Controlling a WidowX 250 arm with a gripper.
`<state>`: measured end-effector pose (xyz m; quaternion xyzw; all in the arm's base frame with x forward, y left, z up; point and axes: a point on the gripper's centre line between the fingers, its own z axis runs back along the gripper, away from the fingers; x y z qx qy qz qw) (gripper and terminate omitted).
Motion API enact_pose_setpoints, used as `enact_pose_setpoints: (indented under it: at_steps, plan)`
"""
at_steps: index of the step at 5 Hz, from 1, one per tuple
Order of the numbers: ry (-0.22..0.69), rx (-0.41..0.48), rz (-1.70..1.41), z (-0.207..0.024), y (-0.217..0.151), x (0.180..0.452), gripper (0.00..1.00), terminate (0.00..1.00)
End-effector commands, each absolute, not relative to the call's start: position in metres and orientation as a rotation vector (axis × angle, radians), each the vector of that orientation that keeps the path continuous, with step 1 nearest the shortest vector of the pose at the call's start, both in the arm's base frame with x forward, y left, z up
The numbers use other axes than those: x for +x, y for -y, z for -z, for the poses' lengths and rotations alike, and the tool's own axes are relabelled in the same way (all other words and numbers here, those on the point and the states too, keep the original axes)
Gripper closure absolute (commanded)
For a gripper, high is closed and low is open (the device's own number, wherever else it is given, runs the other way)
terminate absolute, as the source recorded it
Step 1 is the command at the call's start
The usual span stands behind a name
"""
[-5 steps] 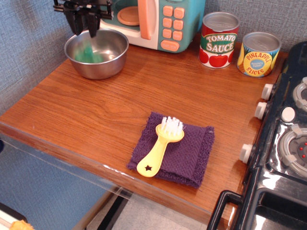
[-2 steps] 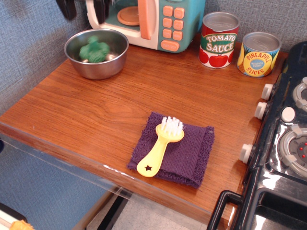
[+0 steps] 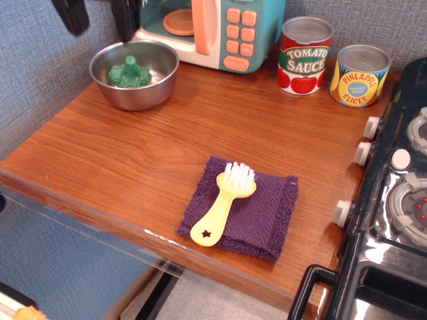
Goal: Put broccoli into pot.
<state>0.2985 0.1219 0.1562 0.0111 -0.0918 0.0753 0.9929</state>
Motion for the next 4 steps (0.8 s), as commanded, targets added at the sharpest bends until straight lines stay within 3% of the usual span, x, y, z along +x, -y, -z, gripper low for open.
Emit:
enact_pose_setpoints:
  at_steps: [1, 3, 4]
  plan:
    - [0.187, 0.080, -0.057, -0.1518, -0.1036, 0.2595, 0.00, 0.00]
    - [0.180, 0.121, -0.009, -0.1494, -0.1021, 0.2569, 0.00, 0.00]
    - [0.180, 0.121, -0.009, -0.1494, -0.1021, 0.2569, 0.00, 1.00]
